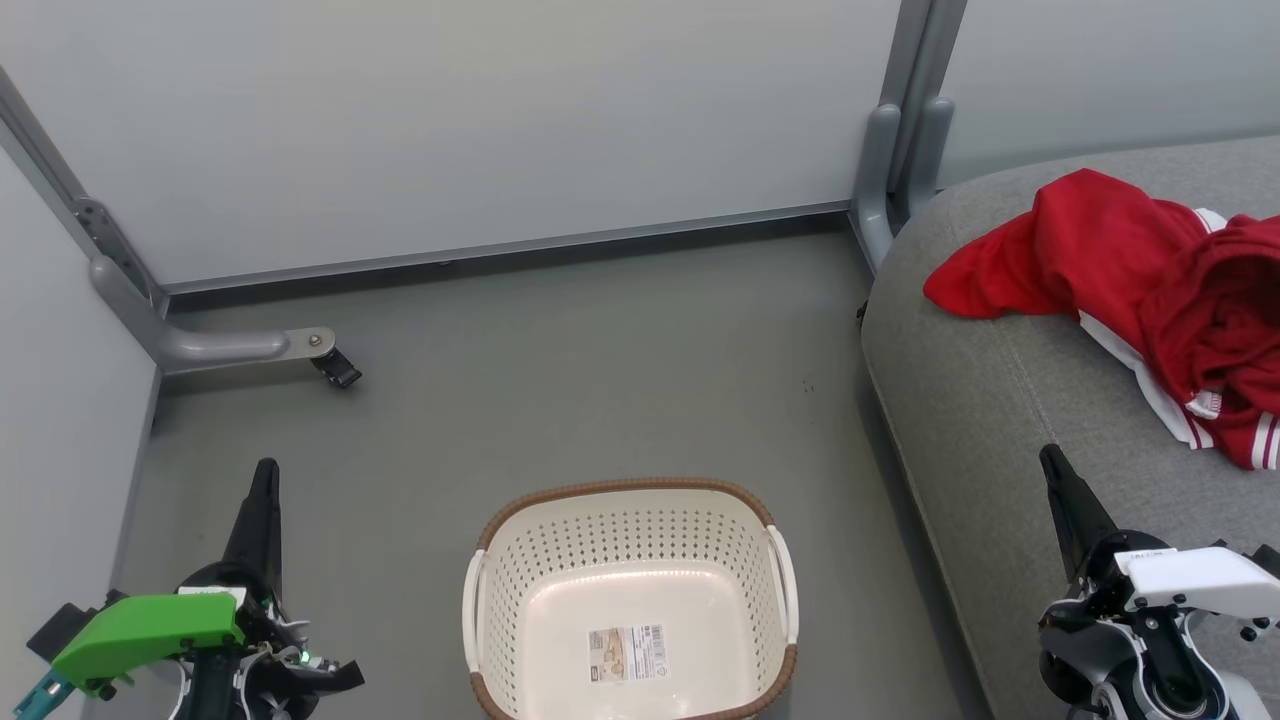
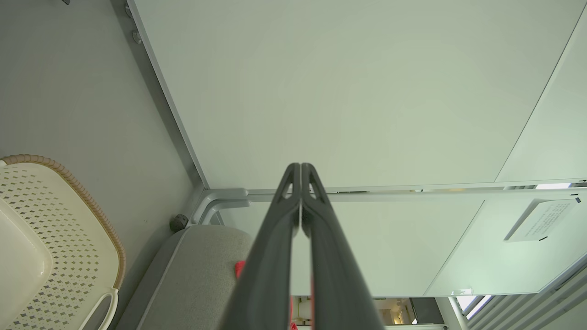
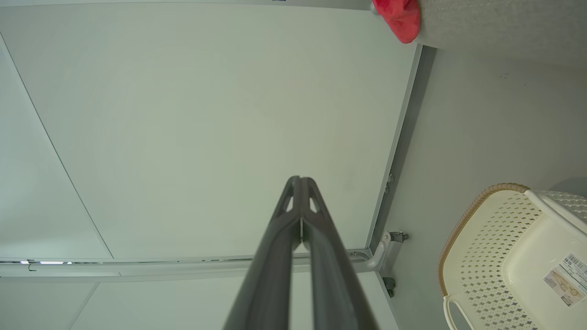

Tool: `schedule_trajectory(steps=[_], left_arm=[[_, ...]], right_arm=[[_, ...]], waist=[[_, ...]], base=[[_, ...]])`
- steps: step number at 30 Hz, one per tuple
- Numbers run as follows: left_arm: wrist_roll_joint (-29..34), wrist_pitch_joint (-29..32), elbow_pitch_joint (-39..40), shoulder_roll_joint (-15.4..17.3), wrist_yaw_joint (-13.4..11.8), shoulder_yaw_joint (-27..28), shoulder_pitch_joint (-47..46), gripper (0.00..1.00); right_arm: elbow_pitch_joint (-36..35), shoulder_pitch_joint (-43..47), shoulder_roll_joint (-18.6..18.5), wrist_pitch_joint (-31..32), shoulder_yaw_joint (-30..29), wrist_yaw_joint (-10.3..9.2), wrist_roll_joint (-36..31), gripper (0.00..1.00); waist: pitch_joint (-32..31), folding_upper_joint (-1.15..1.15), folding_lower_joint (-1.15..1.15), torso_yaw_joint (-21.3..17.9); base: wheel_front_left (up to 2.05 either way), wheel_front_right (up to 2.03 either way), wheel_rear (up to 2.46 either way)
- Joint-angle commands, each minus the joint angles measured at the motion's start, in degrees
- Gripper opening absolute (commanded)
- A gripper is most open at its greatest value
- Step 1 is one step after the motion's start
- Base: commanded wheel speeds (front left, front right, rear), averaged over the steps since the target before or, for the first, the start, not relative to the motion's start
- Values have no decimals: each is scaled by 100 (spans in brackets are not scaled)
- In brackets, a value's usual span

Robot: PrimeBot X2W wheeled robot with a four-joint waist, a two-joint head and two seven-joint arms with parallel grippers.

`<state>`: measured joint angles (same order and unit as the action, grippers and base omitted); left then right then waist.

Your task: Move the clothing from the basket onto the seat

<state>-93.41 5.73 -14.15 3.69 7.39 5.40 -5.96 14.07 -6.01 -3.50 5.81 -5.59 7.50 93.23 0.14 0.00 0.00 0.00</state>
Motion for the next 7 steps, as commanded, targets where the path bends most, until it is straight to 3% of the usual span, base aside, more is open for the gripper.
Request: schedule_trajectory(steps=[1, 7], left_arm=[[19, 5, -5, 2, 28, 21, -75, 0], [23, 13, -5, -3, 28, 29, -76, 0]], right_arm=[[11, -59, -10, 20, -20, -2, -15, 0], [11, -59, -7, 22, -25, -2, -24, 0]], waist=[[0, 0, 0, 0], [0, 0, 0, 0]], base=[[0, 0, 0], [0, 0, 0]])
